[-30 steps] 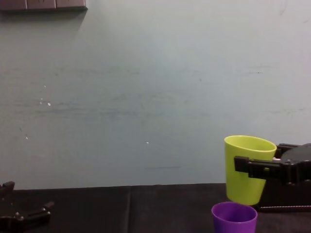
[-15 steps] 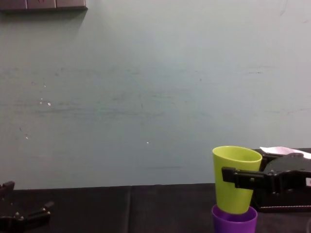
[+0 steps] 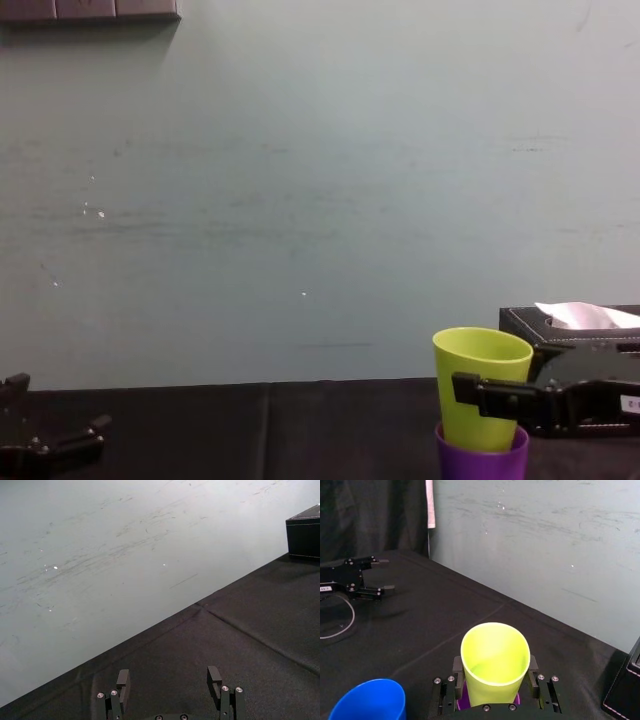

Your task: Stack the three plastic cups sequentially using one hand.

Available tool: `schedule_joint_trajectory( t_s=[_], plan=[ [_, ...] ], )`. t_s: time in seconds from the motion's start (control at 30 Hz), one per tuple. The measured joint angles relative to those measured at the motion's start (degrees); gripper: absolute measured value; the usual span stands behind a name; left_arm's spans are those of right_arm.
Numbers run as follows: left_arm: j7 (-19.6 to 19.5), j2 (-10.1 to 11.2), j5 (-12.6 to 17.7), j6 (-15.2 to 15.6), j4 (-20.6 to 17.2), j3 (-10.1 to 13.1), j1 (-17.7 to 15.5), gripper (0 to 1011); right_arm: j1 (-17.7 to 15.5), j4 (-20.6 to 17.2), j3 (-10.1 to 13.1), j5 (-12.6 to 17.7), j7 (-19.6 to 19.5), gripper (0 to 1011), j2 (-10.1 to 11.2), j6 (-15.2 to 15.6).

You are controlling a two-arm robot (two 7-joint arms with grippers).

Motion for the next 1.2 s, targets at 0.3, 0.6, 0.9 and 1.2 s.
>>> schedule_joint_trajectory(
  t_s=[0.3,0.6,0.9,1.2],
  plan=[
    [0.0,0.0,0.0,0.0,0.0,0.0,0.0,1011,0.2,1.6,0.0,0.0,0.6,731,-0.5,-0.9],
    [0.0,0.0,0.0,0.0,0.0,0.0,0.0,1011,0.2,1.4,0.0,0.0,0.6,787,-0.4,-0.8],
    [0.0,0.0,0.0,0.0,0.0,0.0,0.0,1011,0.1,1.2,0.1,0.0,0.5,1003,-0.4,-0.7],
    [0.0,0.0,0.0,0.0,0.0,0.0,0.0,1011,0.1,1.2,0.0,0.0,0.4,1003,-0.3,-0.7]
  ],
)
